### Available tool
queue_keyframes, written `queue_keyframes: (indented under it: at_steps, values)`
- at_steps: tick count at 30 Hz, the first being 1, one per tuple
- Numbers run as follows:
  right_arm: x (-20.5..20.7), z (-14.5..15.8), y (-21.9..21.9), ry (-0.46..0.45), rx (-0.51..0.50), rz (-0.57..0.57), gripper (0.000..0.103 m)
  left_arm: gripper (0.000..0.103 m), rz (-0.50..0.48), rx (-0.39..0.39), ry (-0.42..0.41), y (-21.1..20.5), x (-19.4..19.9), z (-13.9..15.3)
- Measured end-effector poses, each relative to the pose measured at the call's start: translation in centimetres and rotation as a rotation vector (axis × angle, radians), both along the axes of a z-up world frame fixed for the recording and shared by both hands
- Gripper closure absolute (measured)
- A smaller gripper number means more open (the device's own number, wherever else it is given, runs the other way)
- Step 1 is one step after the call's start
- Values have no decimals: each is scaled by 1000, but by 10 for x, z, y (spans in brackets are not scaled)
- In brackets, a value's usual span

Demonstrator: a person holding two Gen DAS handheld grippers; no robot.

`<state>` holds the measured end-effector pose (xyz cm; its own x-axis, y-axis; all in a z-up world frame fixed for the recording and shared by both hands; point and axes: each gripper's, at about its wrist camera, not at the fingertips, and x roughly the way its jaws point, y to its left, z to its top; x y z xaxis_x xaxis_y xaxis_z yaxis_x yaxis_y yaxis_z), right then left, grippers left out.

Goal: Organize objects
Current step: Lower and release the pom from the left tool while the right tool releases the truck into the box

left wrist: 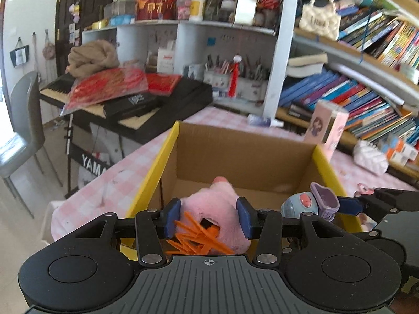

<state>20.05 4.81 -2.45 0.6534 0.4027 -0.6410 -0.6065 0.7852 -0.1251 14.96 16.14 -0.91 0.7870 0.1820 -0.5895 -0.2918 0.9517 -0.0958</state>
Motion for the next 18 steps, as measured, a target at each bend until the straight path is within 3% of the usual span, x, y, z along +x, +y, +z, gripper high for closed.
queue_keyframes:
  at_steps: [3, 7, 11, 18]
  values:
    - [9, -8, 0, 25, -6, 22, 41, 69, 4, 7, 30, -1, 9, -5]
    - [14, -14, 3, 29, -27, 76, 41, 70, 3, 17, 57, -5, 17, -12]
    - [20, -17, 4, 47, -28, 109, 41, 78, 6, 8, 107, -9, 25, -21]
    - [27, -17, 5, 49, -57, 136, 41, 78, 30, 5, 127, -13, 30, -24]
